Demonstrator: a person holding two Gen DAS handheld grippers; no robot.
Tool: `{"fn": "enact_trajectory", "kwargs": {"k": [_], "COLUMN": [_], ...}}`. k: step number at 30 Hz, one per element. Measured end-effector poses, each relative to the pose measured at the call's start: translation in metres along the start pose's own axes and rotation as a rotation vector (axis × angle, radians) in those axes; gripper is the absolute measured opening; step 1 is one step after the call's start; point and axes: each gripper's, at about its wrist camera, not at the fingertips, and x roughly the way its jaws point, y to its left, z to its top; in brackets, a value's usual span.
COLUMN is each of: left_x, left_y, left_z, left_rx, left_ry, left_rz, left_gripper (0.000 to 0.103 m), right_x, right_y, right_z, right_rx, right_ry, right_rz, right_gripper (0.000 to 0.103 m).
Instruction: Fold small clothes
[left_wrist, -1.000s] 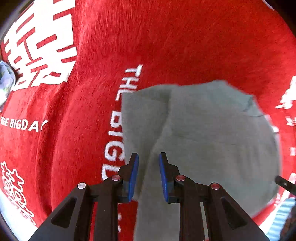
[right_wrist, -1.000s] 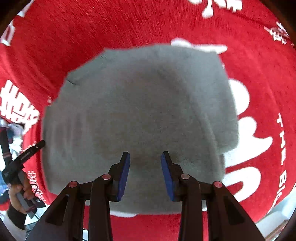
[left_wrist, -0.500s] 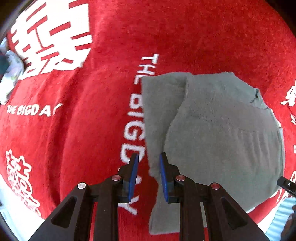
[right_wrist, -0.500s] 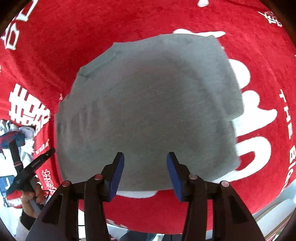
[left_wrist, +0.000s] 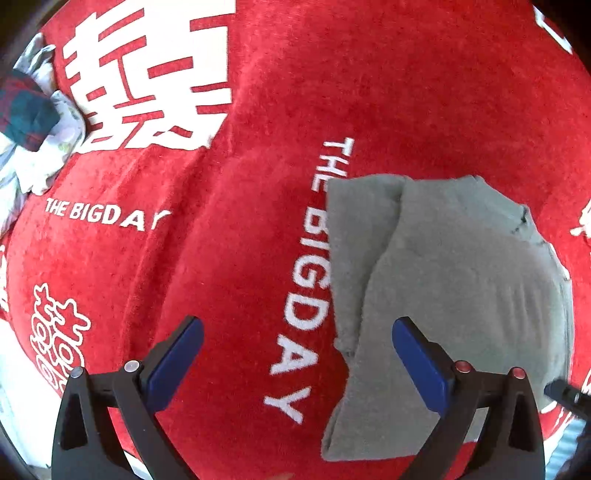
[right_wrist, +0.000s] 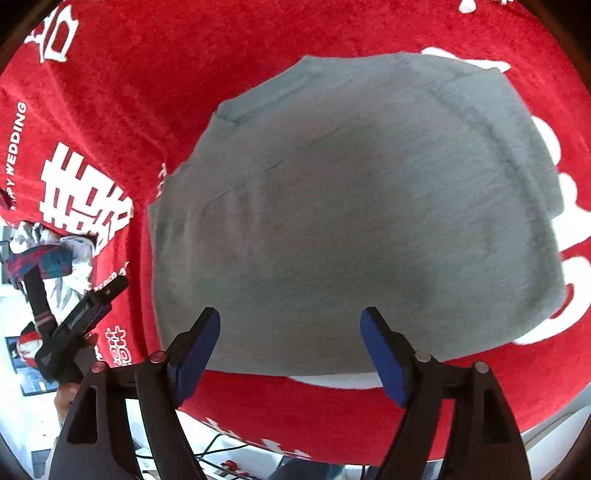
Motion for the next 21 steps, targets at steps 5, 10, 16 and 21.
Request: {"fn": "enact_trajectory", "kwargs": {"k": [5,10,16,21], "left_x": [0.009,0.013,0.023,0.026], "left_y": [0.010,0.006,0.010,0.012], "left_z": [0.003,-0.003,-0.007,-0.007], "left_rx": [-0.057,0.023,0.034,0.057], "left_ry": [0.039,0.065,0.109,0.125], "left_rz": [0.029,0.046,0.052,0.021], "left_gripper": [0.102,0.102,0.102,0.102], "right_x": [0.022,0.041,0.054,0.065], "right_y": [0.017,0.030,0.033,0.029], "right_z": [-0.020,-0.035,-0.043,-0.046], "right_rx": [0.018,0.014,0.087,0.202], "right_ry": [0.059,0.127,0.150,0.146], "right_rz": [0.067,0.077,0.144,0.254], "right_gripper": [0.084,0.084,0.084,0.084]}}
